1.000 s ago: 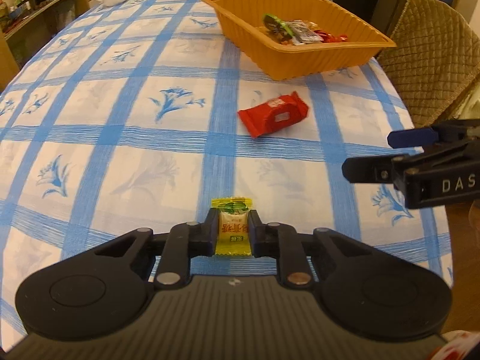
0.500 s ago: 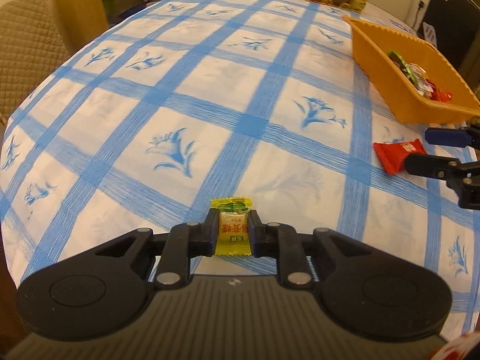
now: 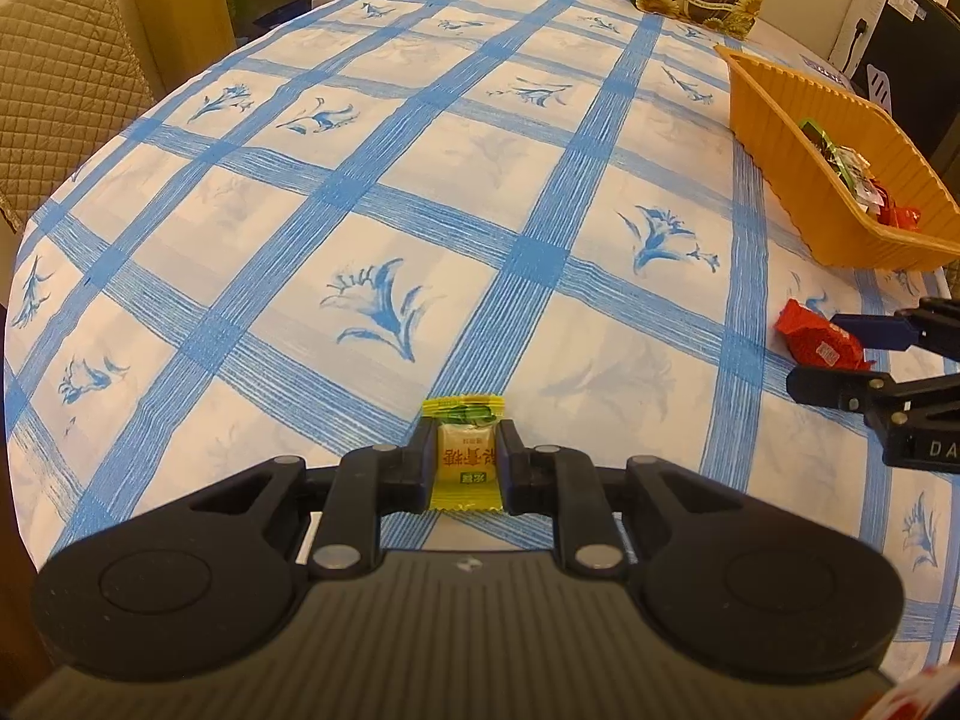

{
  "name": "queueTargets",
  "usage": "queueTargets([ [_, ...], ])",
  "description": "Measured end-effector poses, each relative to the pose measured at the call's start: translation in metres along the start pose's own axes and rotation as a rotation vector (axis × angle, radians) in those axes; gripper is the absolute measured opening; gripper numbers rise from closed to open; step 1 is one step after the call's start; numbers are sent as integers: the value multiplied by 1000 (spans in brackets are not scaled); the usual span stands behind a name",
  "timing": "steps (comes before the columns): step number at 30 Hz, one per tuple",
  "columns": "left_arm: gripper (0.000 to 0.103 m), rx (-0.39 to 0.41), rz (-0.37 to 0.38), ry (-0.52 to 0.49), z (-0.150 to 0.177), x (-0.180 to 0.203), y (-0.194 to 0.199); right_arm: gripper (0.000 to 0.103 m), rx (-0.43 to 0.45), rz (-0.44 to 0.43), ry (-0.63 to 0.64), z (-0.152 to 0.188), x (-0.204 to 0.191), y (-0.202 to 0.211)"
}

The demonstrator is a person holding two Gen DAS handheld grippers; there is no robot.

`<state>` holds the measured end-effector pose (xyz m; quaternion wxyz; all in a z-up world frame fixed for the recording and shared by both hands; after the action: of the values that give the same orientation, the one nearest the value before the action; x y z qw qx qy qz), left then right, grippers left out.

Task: Organize snacks
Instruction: 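Grasp the yellow-green candy with the left tool while the right tool grasps the red packet, then carry both snacks over the orange tray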

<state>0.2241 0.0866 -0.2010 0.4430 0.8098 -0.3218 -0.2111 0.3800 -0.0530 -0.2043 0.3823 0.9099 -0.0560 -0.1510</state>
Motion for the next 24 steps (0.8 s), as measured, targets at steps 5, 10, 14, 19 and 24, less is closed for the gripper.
queueTargets([
  [5, 18, 1, 4, -15, -2, 1, -1, 47, 5, 55, -64, 1, 4, -2],
  [10, 18, 2, 13, -24, -2, 1, -1, 31, 13, 91, -78, 1, 7, -1],
  [14, 18, 6, 19, -35, -2, 1, -1, 29, 16, 104, -94, 2, 6, 1],
  [19, 18, 7, 33, -41, -1, 0, -1, 28, 18, 113, -118, 5, 3, 4],
  [24, 18, 10, 44, -58, -1, 2, 1, 28, 22, 120, -137, 9, -2, 8],
])
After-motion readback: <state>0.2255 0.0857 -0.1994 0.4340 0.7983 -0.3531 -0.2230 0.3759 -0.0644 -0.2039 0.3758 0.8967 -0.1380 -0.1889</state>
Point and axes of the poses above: each gripper's, at about its wrist camera, not at the fingertips, and y roughly against the way its jaws point, x to its right, z to its underside, the point moved 8 cm from there along -y, roughly the way its jaws point, and after that the axes turned 6 degrees about -z, right-handed, at the moved point
